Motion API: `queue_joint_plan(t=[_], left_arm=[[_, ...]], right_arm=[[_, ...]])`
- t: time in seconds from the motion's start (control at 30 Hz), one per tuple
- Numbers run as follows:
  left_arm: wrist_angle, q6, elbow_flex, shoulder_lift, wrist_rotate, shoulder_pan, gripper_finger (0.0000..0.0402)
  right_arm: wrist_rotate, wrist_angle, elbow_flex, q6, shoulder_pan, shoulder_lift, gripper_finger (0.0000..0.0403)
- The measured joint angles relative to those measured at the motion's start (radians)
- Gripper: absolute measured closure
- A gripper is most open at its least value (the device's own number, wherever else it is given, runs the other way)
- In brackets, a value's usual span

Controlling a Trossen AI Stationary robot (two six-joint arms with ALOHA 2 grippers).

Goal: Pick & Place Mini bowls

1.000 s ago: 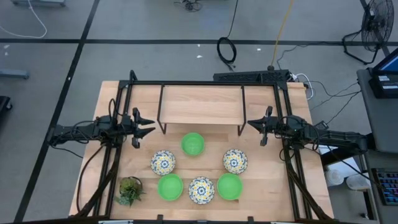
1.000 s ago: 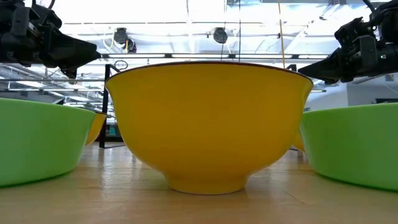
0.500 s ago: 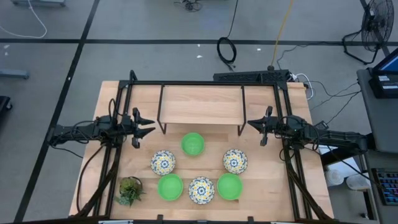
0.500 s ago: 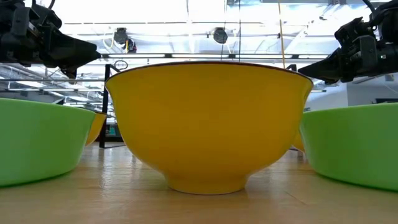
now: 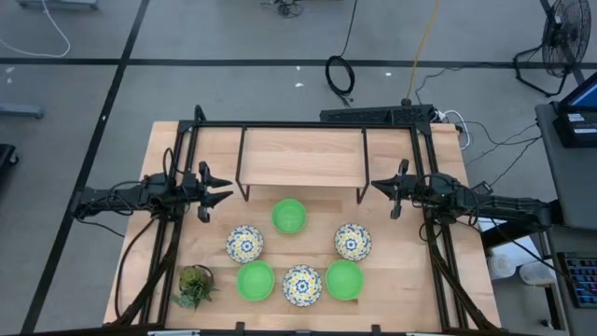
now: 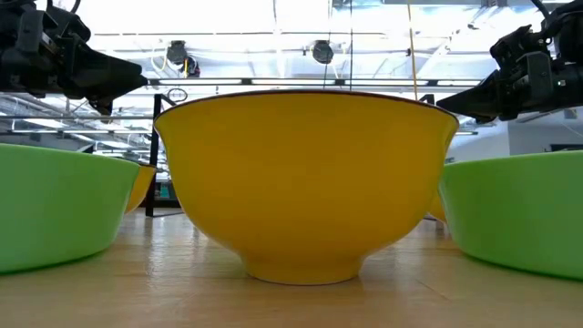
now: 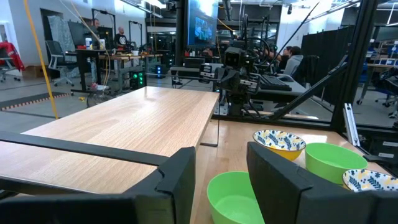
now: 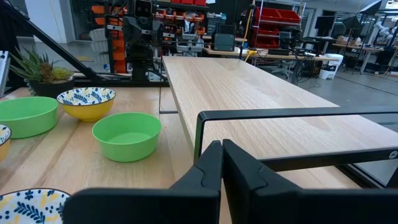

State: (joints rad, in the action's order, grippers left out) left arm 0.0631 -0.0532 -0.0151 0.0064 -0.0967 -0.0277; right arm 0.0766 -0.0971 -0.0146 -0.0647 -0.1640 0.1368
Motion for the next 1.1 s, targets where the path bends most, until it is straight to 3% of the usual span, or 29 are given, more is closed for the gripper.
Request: queue_joint_plan(t=[0.73, 0.8, 0.97, 1.1], left_arm=[[0.000, 0.000, 0.000, 0.000, 0.000, 0.000, 0.0254], [0.000, 0.000, 0.000, 0.000, 0.000, 0.000, 0.0254], [0.000, 0.000, 0.000, 0.000, 0.000, 0.000, 0.0254], [0.000, 0.000, 0.000, 0.000, 0.000, 0.000, 0.0254]], right_arm=[[-0.001, -0.003, 0.000, 0.018, 0.000, 0.000, 0.0403], [-0.003, -0.003, 0.000, 0.162, 0.000, 0.000, 0.0403], [0.000, -0.004, 0.000, 0.721, 0.000, 0.000, 0.0403], [0.026, -0.009, 0.000, 0.889, 0.000, 0.000, 0.0403]])
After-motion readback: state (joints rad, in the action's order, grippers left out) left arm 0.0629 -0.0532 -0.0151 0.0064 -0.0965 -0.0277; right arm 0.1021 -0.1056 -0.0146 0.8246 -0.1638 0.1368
